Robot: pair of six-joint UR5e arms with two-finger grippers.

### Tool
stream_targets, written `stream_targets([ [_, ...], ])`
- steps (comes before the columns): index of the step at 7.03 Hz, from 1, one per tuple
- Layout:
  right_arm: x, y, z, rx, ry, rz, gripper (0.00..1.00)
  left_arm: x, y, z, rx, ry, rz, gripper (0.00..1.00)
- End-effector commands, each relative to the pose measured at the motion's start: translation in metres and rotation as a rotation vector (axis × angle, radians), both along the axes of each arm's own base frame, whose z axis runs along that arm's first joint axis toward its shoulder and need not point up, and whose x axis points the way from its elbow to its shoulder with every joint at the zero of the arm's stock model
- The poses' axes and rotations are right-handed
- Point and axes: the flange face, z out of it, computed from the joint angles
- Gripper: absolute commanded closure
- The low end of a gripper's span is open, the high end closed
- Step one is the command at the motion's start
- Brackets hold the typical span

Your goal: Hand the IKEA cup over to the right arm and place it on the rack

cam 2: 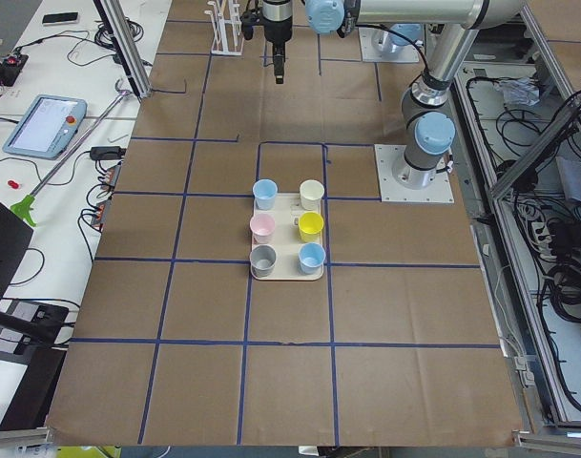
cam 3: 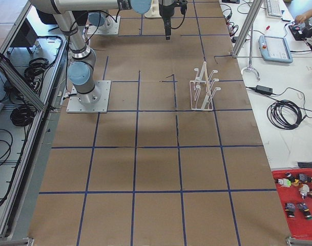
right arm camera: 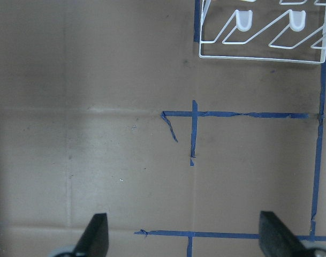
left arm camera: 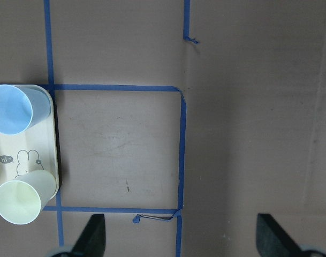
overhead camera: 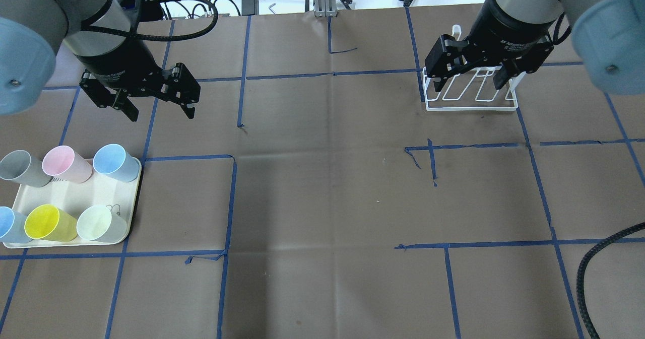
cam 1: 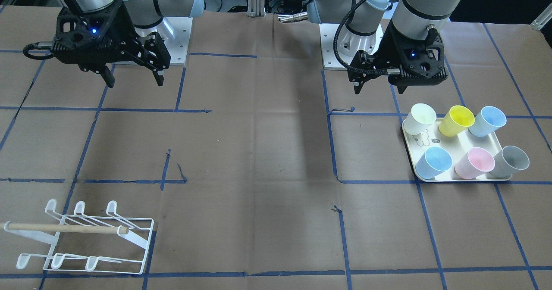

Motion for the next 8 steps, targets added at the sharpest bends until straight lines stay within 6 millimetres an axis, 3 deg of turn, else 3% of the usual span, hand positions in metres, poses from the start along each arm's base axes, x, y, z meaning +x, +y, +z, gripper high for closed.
stream_targets([
  [1, 0.0000, 0.0000, -0.0009, 0.002, 0.000, 0.000, 0.00, 0.0000, 0.0003, -0.0011, 0.002, 0.000, 0.000, 0.00],
  [8, -0.0002, 0.0003, -0.0025, 0.005, 0.002, 0.000, 0.00, 0.0002, 0.0011, -0.0027, 0.006, 0.005, -0.015, 0.00],
])
